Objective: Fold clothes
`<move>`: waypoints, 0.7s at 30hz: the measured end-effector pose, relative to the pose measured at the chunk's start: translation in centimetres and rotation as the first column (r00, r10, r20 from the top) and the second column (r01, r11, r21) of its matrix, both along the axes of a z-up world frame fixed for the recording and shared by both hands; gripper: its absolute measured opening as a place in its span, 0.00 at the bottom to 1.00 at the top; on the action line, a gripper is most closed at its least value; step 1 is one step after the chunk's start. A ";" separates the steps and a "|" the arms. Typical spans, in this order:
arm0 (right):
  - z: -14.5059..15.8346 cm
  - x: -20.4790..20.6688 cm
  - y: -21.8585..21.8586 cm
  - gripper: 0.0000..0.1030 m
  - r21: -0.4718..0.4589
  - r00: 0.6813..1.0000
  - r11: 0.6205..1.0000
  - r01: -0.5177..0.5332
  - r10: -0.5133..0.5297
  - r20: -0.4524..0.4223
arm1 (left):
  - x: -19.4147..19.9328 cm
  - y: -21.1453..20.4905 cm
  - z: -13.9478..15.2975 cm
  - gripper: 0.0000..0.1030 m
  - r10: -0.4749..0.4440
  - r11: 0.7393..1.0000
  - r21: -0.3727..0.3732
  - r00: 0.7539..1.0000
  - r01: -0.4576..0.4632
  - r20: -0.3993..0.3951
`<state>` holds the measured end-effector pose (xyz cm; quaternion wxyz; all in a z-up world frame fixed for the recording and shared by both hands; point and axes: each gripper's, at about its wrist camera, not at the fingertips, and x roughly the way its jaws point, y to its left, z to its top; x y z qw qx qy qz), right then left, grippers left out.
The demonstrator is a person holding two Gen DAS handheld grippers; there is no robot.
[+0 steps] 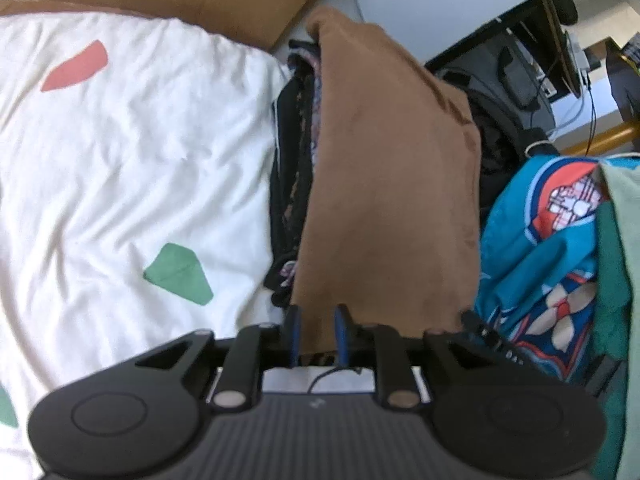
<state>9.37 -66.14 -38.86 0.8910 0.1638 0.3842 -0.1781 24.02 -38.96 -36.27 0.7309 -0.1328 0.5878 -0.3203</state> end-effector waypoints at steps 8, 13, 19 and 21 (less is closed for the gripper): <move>4.9 -0.6 2.1 0.75 0.108 0.999 0.994 0.033 -0.031 -0.021 | -1.4 0.2 6.8 0.54 0.017 0.995 0.092 0.996 -0.025 0.090; 9.2 -0.8 2.8 0.89 0.178 1.000 0.984 0.013 -0.011 -0.015 | -2.0 1.5 11.7 0.71 0.047 0.989 0.135 0.990 -0.065 0.134; 14.6 -1.4 3.1 0.92 0.202 1.000 0.979 -0.004 0.003 0.004 | -3.0 3.5 17.5 0.78 0.045 0.979 0.186 0.983 -0.078 0.176; 16.1 -1.4 2.8 0.92 0.217 1.000 0.976 -0.002 0.000 0.010 | -3.3 4.1 19.6 0.81 0.046 0.978 0.192 0.978 -0.086 0.202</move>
